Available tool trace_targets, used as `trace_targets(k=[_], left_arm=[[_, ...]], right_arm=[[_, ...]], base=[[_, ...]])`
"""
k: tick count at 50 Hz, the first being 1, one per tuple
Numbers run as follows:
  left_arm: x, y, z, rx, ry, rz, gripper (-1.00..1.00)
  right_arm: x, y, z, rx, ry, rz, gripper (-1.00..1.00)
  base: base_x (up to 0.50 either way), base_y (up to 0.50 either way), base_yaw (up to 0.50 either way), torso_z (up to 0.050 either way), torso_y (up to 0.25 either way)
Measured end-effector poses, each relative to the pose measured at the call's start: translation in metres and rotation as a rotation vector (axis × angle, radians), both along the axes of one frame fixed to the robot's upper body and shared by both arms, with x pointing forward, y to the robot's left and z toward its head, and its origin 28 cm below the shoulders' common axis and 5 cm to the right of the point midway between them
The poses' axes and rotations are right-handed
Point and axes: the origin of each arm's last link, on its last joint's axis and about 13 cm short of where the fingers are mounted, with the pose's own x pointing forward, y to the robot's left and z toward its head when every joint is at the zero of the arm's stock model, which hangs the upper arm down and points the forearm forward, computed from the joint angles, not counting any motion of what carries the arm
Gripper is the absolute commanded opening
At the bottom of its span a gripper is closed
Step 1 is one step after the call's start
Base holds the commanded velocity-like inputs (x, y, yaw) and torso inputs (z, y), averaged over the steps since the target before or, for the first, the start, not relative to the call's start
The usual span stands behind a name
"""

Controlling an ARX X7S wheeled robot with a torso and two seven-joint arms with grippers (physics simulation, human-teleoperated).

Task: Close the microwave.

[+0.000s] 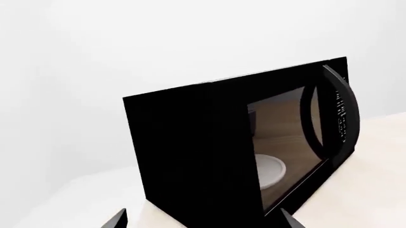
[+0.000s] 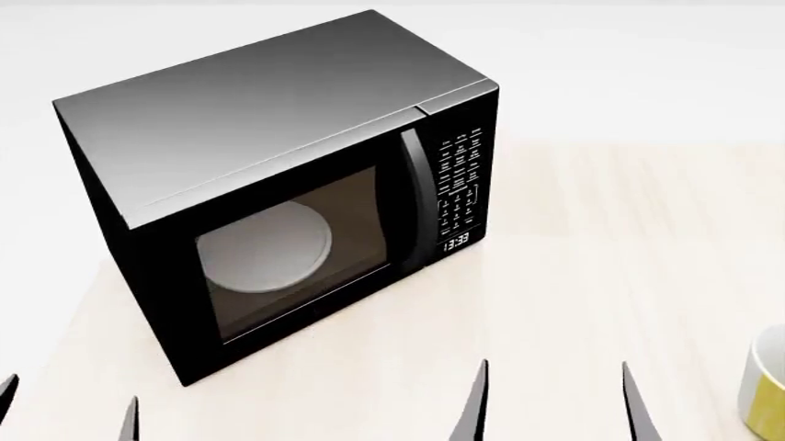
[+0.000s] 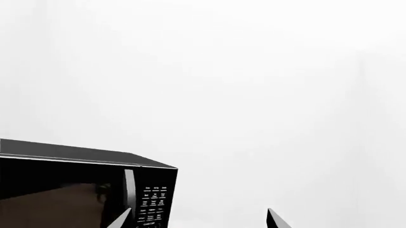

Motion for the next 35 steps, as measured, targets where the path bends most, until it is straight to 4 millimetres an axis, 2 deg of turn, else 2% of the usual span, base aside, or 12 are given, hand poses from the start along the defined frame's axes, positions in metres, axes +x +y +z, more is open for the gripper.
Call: trace_targets(k=[9,15,25,35], left_arm=[[-0.008,0.021,0.009,-0.026,-0.042,0.115,1.00],[-0.009,0.037,0.023,-0.042,-0.105,0.232,1.00],[-0.016,0.061,0.061,-0.058,-0.269,0.440,1.00],[-0.024,0.066,0.092,-0.043,-0.430,0.543,1.00]], right_arm=[[0.009,-0.023,-0.010,0.093,0.092,-0.186,1.00],[0.016,-0.046,-0.005,0.188,0.089,-0.374,1.00],[0.016,-0.078,0.032,0.226,-0.108,-0.615,1.00],[0.007,-0.092,0.065,0.205,-0.320,-0.743,1.00]], base=[[0.00,0.00,0.00,0.000,0.000],[0.00,0.00,0.00,0.000,0.000],[0.00,0.00,0.00,0.000,0.000],[0.00,0.00,0.00,0.000,0.000]])
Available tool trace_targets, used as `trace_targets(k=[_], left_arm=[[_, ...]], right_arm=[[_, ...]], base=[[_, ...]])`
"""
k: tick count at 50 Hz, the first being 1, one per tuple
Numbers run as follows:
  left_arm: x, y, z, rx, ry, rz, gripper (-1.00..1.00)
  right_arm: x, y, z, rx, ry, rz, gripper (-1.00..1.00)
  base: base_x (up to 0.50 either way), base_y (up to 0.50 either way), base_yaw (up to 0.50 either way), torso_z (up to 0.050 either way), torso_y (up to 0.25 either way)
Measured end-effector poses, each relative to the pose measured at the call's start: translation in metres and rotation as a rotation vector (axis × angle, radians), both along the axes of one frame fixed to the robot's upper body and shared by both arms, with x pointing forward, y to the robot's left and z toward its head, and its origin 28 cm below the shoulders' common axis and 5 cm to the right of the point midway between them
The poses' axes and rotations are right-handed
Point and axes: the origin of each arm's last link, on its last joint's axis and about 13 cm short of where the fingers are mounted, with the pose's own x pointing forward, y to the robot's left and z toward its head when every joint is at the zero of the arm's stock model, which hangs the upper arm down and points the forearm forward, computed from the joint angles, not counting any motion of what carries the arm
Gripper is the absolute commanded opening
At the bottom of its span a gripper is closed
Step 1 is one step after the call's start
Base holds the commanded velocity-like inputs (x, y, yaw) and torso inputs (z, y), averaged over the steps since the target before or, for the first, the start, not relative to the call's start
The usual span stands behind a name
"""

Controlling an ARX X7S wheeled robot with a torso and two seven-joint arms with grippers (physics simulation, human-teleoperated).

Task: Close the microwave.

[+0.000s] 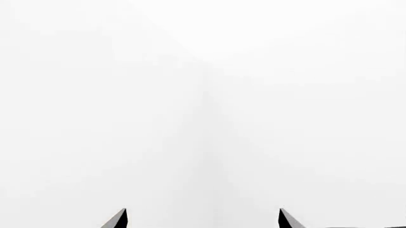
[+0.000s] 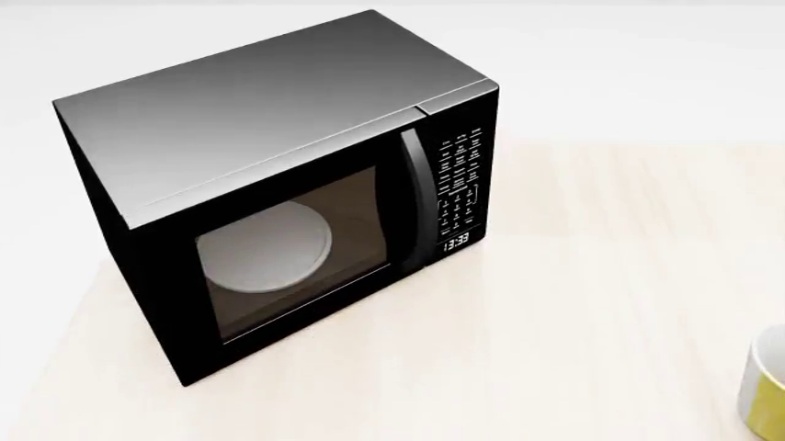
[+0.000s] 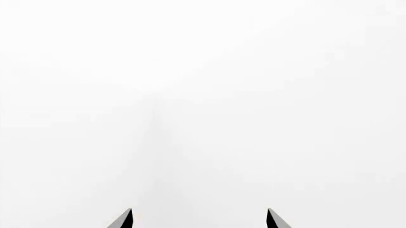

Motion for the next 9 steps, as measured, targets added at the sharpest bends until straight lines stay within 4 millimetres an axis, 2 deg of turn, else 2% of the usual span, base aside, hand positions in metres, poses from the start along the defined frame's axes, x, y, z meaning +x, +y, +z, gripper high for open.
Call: trace_targets(k=[9], left_arm=[[-0.004,0.000,0.014,0.016,-0.081,0.038,1.00]], right_arm=[[-0.005,-0.002,0.015,-0.052,-0.086,-0.061,1.00]], base=[[0.00,0.00,0.00,0.000,0.000]])
